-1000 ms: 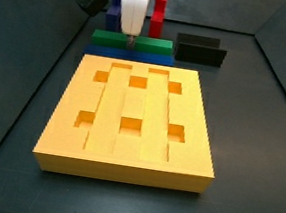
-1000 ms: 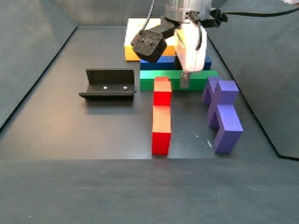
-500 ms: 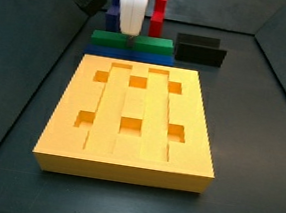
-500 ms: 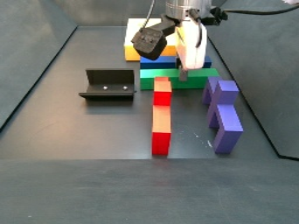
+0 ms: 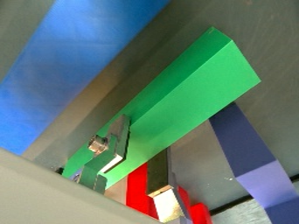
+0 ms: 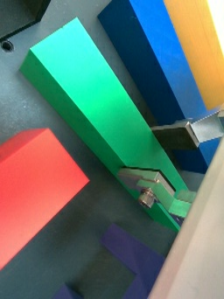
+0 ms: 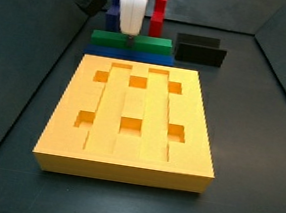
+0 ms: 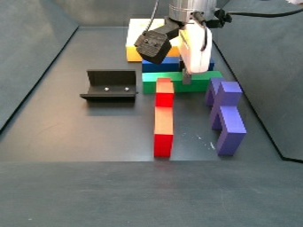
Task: Pick up the green object. Move up. Move to above the board. Insert the green object.
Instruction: Pick up the green object, then move up.
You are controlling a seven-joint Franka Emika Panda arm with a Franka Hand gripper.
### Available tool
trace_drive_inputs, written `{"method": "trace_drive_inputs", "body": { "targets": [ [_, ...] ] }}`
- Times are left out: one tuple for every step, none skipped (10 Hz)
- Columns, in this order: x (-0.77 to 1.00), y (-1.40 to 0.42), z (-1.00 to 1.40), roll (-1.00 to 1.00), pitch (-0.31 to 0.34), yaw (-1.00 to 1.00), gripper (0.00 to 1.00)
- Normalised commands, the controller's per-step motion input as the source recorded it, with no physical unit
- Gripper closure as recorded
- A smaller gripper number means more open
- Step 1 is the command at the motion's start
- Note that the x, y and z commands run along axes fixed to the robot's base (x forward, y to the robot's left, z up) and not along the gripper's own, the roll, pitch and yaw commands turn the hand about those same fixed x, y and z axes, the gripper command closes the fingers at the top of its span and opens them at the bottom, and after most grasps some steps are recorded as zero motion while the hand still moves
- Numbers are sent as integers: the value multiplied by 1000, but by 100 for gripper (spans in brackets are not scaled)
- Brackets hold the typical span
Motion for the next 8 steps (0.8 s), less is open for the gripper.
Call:
{"method": "trace_drive_inputs", "body": {
  "targets": [
    [0, 0, 0, 0, 0, 0, 100],
    [0, 0, 0, 0, 0, 0, 100],
    [0, 0, 0, 0, 0, 0, 100],
    [0, 0, 0, 0, 0, 0, 100],
    [0, 0, 0, 0, 0, 0, 100],
    [0, 0, 0, 0, 0, 0, 100],
    [0, 0, 0, 0, 0, 0, 100],
    [0, 0, 833, 0, 0, 0, 100]
  ]
}}
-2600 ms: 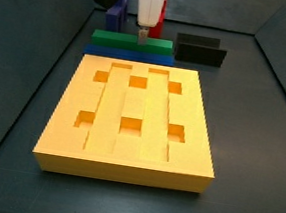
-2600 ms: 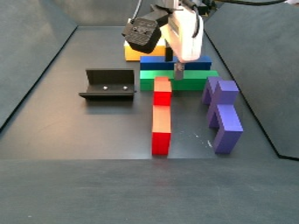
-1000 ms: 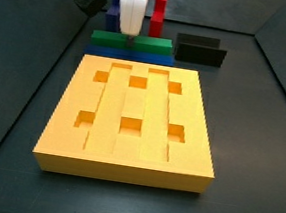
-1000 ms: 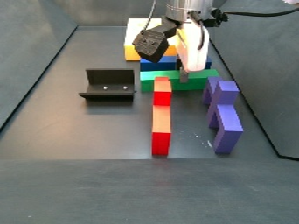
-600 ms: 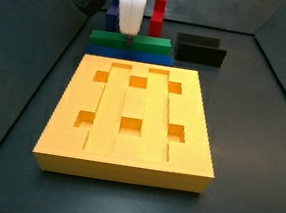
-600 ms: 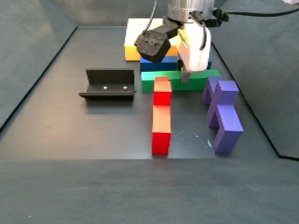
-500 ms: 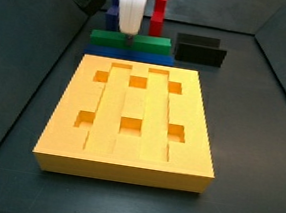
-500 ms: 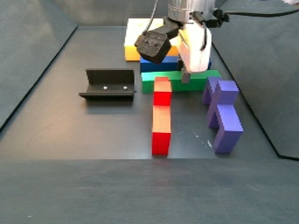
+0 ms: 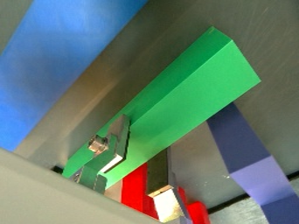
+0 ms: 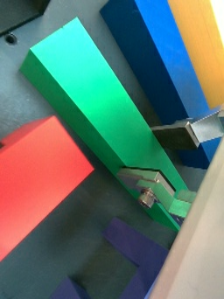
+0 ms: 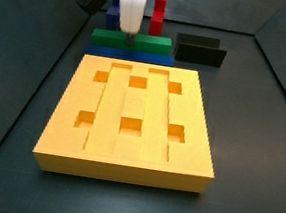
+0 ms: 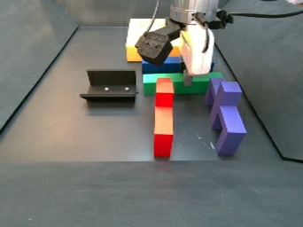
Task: Pick up the green object. Move up. Move to above the board. Insert the green object.
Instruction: Move up, then move to above the board.
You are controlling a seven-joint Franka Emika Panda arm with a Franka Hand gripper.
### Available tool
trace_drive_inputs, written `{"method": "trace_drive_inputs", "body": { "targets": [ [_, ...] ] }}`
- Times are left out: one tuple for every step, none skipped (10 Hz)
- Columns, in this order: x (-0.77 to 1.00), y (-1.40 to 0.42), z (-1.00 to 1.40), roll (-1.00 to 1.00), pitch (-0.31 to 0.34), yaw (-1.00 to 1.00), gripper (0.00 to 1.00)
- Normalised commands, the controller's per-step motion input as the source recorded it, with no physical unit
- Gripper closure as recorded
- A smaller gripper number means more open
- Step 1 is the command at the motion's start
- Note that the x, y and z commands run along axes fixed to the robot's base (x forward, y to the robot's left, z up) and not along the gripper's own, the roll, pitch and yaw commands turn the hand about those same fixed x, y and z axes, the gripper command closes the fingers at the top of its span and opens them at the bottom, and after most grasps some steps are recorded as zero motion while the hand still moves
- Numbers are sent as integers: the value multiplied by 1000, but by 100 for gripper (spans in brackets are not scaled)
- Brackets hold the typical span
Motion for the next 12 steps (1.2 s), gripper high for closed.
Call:
{"method": "trace_drive_inputs", "body": {
  "targets": [
    [-21, -34, 829, -2, 14, -11, 100],
    [-81, -54, 650, -21, 56, -7, 100],
    [-23, -19, 283, -61, 31, 0, 100],
    [0, 0, 1400, 0, 0, 0, 100],
    [-9, 0, 1400, -6, 24, 2, 100],
    [-40, -11, 1400, -47, 44, -6, 100],
    [-6, 11, 1400, -108, 15, -7, 100],
    [15, 7, 1400, -101, 47, -11, 100],
    [6, 0, 1400, -83, 76, -12, 100],
    [7, 3, 1400, -69, 69, -11, 100],
    [20, 3, 521, -73, 69, -12, 100],
    [318, -1400, 246, -33, 33, 1000, 100]
  ]
}}
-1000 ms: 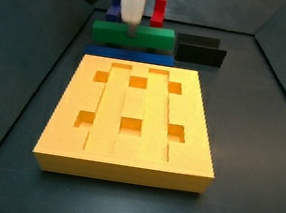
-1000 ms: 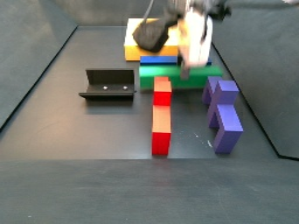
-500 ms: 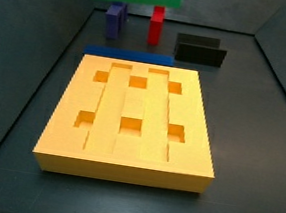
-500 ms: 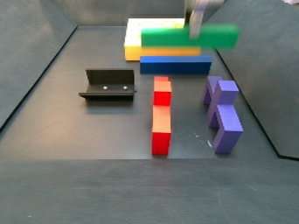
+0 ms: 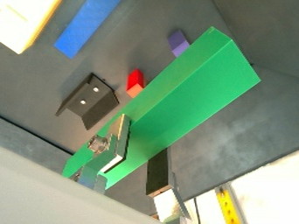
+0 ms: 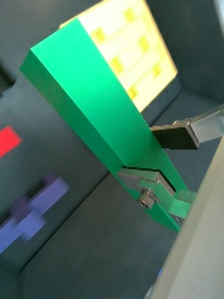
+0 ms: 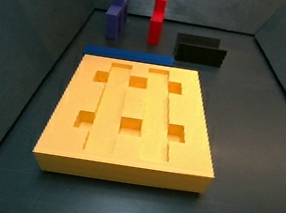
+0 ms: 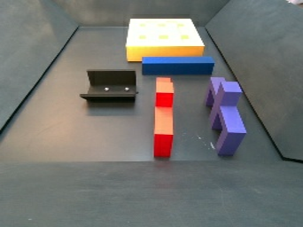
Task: Pick up the green object. Move up. Move to above the board. Insert the green object.
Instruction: Move to above the board.
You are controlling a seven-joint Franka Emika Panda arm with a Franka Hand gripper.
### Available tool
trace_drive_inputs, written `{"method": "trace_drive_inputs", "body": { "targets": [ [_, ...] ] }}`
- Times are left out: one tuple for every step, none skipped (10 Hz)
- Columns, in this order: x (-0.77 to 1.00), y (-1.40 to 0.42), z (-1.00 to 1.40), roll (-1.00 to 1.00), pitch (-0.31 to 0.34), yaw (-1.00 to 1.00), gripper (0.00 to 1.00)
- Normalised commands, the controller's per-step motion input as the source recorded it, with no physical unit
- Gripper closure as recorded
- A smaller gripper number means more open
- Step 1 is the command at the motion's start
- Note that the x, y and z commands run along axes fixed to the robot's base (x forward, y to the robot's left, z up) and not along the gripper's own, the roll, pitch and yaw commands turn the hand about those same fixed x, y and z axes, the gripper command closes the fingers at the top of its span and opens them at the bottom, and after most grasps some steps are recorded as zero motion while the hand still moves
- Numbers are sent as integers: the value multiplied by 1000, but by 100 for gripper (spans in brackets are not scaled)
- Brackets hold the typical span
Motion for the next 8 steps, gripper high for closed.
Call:
{"method": "trace_drive_inputs", "body": {
  "targets": [
    [325, -1400, 210, -24, 29, 1000, 100],
    [329, -1400, 205, -11, 36, 1000, 100],
    [363, -1400, 202, -22, 42, 1000, 100],
    [381, -1400, 214, -21, 52, 1000, 100],
    [388, -1400, 220, -11, 60, 1000, 100],
    [439, -1400, 228, -13, 68, 1000, 100],
    [292, -830, 138, -9, 75, 1000, 100],
    [194, -448, 83, -1, 83, 1000, 100]
  ]
}}
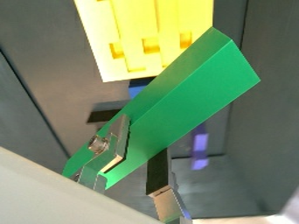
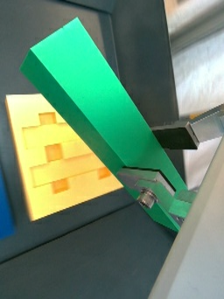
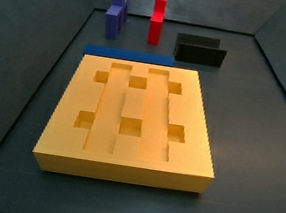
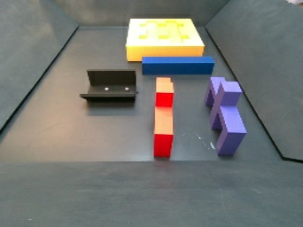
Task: Pick up the green object. Move up. Move to above the board. Insert the green object.
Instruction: Move to above the board.
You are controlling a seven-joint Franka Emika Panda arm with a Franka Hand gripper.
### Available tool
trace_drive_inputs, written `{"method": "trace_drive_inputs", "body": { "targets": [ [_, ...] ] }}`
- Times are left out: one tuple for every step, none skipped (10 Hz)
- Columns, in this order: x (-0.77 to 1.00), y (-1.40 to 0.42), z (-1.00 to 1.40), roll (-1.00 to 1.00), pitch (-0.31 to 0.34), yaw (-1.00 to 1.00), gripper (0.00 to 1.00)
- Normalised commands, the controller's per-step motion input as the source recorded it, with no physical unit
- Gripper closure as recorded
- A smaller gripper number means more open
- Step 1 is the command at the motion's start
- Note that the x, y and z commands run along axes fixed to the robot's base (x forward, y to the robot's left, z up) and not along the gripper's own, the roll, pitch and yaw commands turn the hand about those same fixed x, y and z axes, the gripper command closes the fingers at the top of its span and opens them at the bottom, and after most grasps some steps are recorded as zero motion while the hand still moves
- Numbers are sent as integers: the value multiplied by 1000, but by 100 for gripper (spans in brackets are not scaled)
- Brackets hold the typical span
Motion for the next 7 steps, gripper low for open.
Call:
{"method": "trace_drive_inputs", "body": {
  "targets": [
    [129, -238, 55, -1, 83, 1000, 100],
    [70, -113, 31, 5, 87, 1000, 100],
    [60, -68, 26, 8, 94, 1000, 100],
    [63, -42, 20, 10, 109, 1000, 100],
    [63, -38, 20, 13, 120, 1000, 100],
    [61, -35, 24, 16, 134, 1000, 100],
    [61, -32, 25, 21, 158, 1000, 100]
  ]
}}
